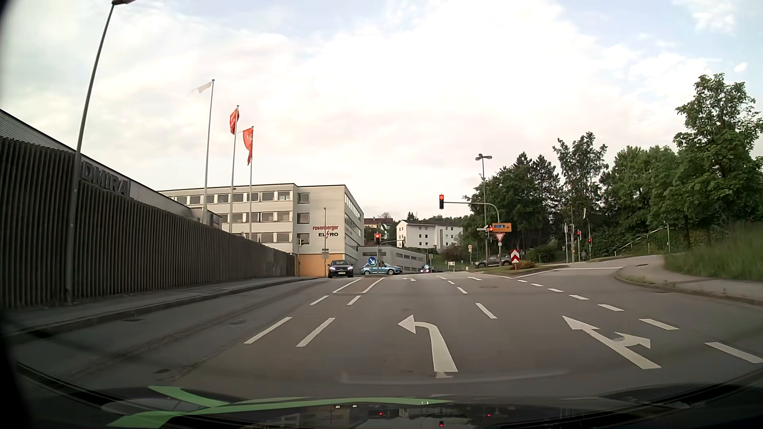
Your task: Follow the waypoints while adhering to traffic rules and regulations
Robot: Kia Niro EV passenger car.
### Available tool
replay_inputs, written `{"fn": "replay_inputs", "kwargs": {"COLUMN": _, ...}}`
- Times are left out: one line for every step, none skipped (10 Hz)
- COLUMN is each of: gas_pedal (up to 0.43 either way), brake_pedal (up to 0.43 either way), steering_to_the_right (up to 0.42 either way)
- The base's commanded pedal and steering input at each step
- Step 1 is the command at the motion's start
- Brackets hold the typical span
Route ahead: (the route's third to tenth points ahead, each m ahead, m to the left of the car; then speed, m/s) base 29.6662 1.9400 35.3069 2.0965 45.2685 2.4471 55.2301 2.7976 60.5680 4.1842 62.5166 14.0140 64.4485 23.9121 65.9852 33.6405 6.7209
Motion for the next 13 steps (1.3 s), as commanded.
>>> {"fn": "replay_inputs", "kwargs": {"gas_pedal": 0.039, "brake_pedal": 0.0, "steering_to_the_right": 0.002}}
{"fn": "replay_inputs", "kwargs": {"gas_pedal": 0.0, "brake_pedal": 0.0, "steering_to_the_right": 0.001}}
{"fn": "replay_inputs", "kwargs": {"gas_pedal": 0.0, "brake_pedal": 0.0, "steering_to_the_right": 0.001}}
{"fn": "replay_inputs", "kwargs": {"gas_pedal": 0.0, "brake_pedal": 0.0, "steering_to_the_right": 0.0}}
{"fn": "replay_inputs", "kwargs": {"gas_pedal": 0.0, "brake_pedal": 0.0, "steering_to_the_right": 0.0}}
{"fn": "replay_inputs", "kwargs": {"gas_pedal": 0.0, "brake_pedal": 0.0, "steering_to_the_right": 0.0}}
{"fn": "replay_inputs", "kwargs": {"gas_pedal": 0.0, "brake_pedal": 0.0, "steering_to_the_right": -0.001}}
{"fn": "replay_inputs", "kwargs": {"gas_pedal": 0.0, "brake_pedal": 0.0, "steering_to_the_right": -0.004}}
{"fn": "replay_inputs", "kwargs": {"gas_pedal": 0.0, "brake_pedal": 0.0, "steering_to_the_right": -0.007}}
{"fn": "replay_inputs", "kwargs": {"gas_pedal": 0.0, "brake_pedal": 0.0, "steering_to_the_right": -0.009}}
{"fn": "replay_inputs", "kwargs": {"gas_pedal": 0.0, "brake_pedal": 0.0, "steering_to_the_right": -0.01}}
{"fn": "replay_inputs", "kwargs": {"gas_pedal": 0.0, "brake_pedal": 0.0, "steering_to_the_right": -0.01}}
{"fn": "replay_inputs", "kwargs": {"gas_pedal": 0.0, "brake_pedal": 0.0, "steering_to_the_right": -0.009}}
